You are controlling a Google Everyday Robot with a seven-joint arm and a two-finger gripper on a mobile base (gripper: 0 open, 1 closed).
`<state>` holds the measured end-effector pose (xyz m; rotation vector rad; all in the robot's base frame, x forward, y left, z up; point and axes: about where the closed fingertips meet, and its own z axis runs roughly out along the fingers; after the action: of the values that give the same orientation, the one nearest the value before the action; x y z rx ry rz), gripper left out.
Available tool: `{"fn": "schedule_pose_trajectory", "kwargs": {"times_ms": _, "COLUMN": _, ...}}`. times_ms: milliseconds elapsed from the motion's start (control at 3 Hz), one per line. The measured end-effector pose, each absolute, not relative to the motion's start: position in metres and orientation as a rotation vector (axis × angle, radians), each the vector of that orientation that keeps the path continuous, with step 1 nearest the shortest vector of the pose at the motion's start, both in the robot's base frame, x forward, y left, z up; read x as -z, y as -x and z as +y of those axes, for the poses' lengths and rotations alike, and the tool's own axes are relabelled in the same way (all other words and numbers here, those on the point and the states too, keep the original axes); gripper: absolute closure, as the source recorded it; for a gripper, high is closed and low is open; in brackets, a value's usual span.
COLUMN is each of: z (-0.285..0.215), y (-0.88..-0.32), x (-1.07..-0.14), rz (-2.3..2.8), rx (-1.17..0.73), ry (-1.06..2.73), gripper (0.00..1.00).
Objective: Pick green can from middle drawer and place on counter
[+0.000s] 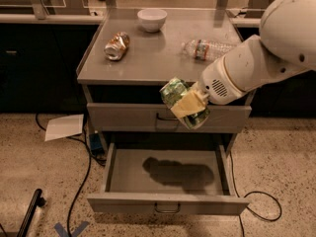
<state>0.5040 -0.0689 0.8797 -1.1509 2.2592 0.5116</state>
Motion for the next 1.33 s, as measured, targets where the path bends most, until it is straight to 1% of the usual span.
{"fn": "schedule_pose_trajectory", "kwargs": {"times_ms": 333, "z": -0.058, "y": -0.512, "x": -0.885, "rz": 2.225, "rx": -0.506, "ry": 1.187, "gripper": 1.0}}
{"fn": "schedule_pose_trajectory", "kwargs": {"times_ms": 667, "z": -0.046, "y": -0.538, "x": -0.9, "rz": 2.209, "rx": -0.463, "ry": 1.253, "gripper": 1.0}}
{"fn": "schedule_pose_trajectory", "kwargs": {"times_ms": 1333, "z": 0.011, "y": -0.61, "x": -0.92, "rz": 2.163, "rx": -0.427, "ry": 1.364, "gripper": 1.0}}
